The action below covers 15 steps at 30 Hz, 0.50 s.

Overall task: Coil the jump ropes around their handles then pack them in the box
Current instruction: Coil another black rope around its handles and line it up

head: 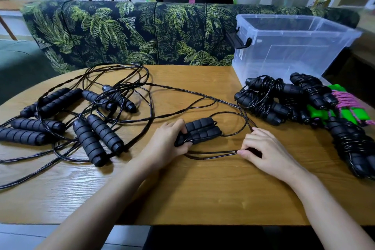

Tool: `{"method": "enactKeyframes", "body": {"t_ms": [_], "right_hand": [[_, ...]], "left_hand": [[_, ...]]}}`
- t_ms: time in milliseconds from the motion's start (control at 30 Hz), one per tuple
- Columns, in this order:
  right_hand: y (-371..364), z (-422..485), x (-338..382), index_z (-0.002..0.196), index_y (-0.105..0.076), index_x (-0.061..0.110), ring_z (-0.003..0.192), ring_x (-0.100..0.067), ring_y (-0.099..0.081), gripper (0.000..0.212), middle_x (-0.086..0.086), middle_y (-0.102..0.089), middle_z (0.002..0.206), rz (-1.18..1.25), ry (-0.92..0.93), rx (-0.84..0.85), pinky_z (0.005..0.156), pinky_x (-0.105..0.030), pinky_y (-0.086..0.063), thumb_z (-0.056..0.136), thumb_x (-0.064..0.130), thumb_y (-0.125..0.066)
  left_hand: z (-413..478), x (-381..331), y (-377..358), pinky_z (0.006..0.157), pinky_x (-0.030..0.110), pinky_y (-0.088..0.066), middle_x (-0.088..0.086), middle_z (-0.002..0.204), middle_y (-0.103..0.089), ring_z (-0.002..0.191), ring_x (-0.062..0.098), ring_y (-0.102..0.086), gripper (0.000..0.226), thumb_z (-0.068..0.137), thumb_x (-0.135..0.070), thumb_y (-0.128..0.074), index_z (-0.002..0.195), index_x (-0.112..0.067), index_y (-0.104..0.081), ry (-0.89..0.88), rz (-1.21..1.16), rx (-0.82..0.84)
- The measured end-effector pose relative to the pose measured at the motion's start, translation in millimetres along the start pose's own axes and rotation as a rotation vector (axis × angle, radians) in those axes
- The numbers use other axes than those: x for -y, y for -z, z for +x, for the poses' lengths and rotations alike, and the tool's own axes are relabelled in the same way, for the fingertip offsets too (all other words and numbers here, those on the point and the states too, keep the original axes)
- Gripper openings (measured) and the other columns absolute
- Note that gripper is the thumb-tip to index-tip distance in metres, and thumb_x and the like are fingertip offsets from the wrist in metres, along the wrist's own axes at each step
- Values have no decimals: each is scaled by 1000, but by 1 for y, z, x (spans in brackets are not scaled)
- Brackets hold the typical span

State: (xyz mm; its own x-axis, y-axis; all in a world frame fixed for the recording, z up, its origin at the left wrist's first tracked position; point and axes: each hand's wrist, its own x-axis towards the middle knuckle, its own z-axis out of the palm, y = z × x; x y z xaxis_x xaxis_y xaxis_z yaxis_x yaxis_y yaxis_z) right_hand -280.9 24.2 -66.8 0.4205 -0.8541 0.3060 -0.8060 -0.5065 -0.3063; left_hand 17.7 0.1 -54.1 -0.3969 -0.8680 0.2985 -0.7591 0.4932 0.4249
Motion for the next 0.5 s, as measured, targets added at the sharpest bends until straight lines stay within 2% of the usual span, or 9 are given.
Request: {"method": "enactKeyframes", "body": {"t_ms": [100,167,233,300,333,400,467,500], "right_hand": [[0,3,0,69,-49,39,85,3,-56,32,20,-53,69,23,-57,-17,114,-11,-11,87,65,-42],[1,4,-3,69,-49,42,88,1,-57,30,20,-56,70,64,-80,-2,115,-16,-15,89,63,-42],[2,6,-7,69,-51,45,96,2,-55,27,21,-59,75,106,-108,30,115,-24,-21,91,58,-46],[4,11,-5,67,-54,44,111,-3,-46,26,17,-62,83,156,-178,89,106,-29,-29,92,49,-56],[6,16,-3,65,-55,42,109,-6,-46,27,13,-63,81,192,-212,107,97,-30,-33,91,47,-58],[14,31,4,59,-59,34,84,-12,-54,33,3,-62,69,319,-226,133,80,-34,-40,85,54,-57],[26,48,15,56,-62,29,63,-11,-51,37,-2,-59,62,464,-228,167,69,-32,-41,80,57,-58],[31,58,20,56,-63,28,60,-7,-50,36,1,-58,59,510,-232,184,69,-29,-40,80,54,-60]], "left_hand": [[1,-1,0,71,24,-29,-15,92,-45,92,13,-43,33,87,-36,-70,102,-25,-42,-3,31,21],[1,2,0,73,25,-31,-17,90,-43,92,13,-43,33,87,-35,-71,102,-25,-43,6,-5,35],[-3,8,1,75,26,-38,-9,99,-51,92,15,-48,35,84,-35,-74,97,-33,-42,12,-96,33],[-9,13,6,80,30,-47,-1,107,-56,96,17,-53,36,80,-37,-74,91,-41,-40,20,-192,12],[-12,14,10,83,30,-48,0,110,-57,98,17,-55,34,78,-41,-72,90,-42,-40,17,-221,-1],[-18,13,22,88,27,-48,0,117,-56,105,17,-56,30,76,-46,-67,91,-40,-41,-31,-231,-19],[-24,11,35,92,27,-46,-1,125,-53,110,19,-54,31,80,-48,-64,96,-32,-43,-183,-144,-28],[-28,8,42,92,29,-45,-1,127,-52,110,20,-52,32,83,-47,-63,99,-27,-43,-287,-68,-30]]}}
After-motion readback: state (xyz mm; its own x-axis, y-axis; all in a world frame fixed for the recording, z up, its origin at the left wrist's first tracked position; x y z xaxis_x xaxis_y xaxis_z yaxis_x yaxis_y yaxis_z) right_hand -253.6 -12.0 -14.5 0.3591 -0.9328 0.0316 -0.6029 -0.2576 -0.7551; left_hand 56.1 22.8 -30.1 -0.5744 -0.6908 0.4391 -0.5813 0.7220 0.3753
